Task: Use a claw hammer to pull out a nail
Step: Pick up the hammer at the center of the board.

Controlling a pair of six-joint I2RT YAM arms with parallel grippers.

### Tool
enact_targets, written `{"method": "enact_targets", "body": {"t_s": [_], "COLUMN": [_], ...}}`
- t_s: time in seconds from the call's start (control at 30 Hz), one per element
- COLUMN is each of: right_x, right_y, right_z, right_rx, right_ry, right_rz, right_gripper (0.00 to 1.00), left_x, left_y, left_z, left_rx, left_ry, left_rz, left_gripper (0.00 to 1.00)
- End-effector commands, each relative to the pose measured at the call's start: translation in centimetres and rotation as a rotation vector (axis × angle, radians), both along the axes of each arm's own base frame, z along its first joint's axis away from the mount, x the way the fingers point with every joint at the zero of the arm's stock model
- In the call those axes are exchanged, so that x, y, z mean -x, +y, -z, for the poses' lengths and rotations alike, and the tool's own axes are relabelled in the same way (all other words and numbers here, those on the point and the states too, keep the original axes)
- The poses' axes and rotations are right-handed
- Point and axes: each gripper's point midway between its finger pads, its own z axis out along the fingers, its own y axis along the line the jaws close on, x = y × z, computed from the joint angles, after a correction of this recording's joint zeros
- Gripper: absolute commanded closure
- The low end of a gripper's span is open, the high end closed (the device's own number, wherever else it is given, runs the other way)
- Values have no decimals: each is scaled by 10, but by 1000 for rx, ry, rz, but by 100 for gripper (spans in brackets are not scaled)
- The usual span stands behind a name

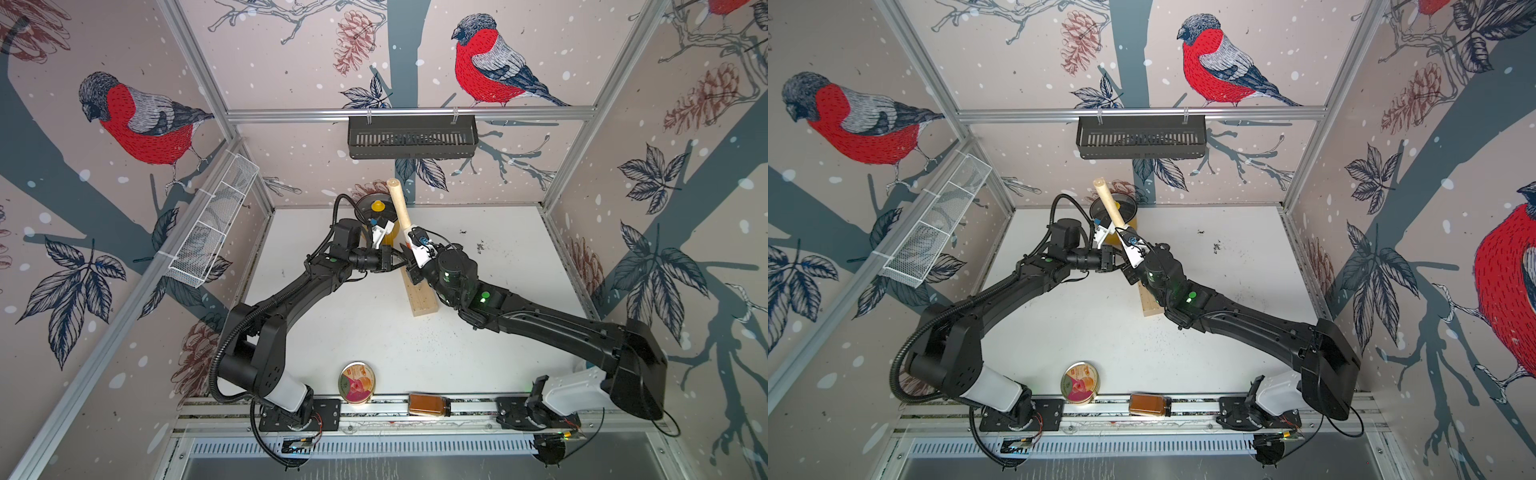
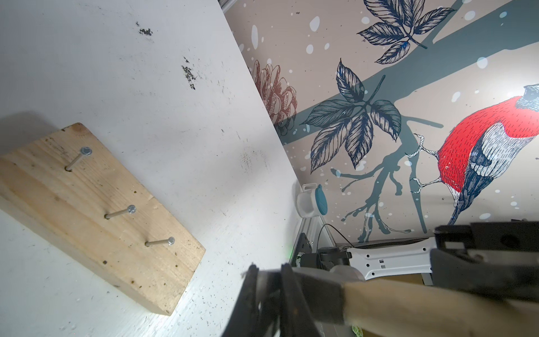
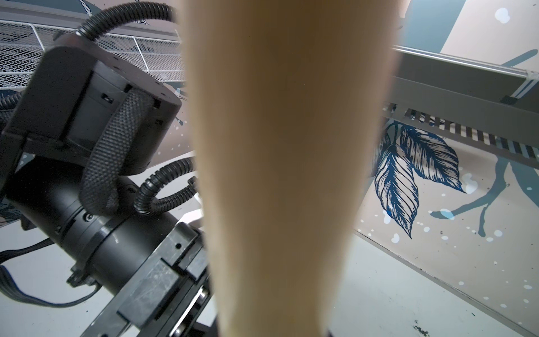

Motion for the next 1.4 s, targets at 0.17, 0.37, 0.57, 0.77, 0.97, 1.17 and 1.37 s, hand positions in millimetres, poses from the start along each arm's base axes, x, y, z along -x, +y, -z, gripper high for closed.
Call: {"method": "enact_targets", "body": {"t_s": [0.17,0.37,0.57,0.77,0.97,1.17,1.37], "right_x": [5,5,4,2,2,2,2], "right_y": [1,0,2,2,3,2,3], "right_z": [-17,-20,-27,-31,-36,-45,-57], "right_rx": [-45,-48,-55,-60,-63,-66,-77], "right_ry": [-37,-44,-59,-72,-83,-101,-104], "right_rz": [-17,-13,-15,-9,-8,-14,-31], "right_gripper": [78,71,68,67,65,64,63], "left_x": [-2,-1,2,2,2,4,5], "left_y": [0,-1,-2,-2,-2,-1,0], "left_z": [-5,-4,-3,-2,1,7,13], "left_rx": [33,40,63,65,66,66,57], "left_ry": [-43,-38,-23,-17,-6,9,20], "left_rz": [15,21,31,30,28,27,21], "left_gripper": [100,100,100,100,100,100,100]}}
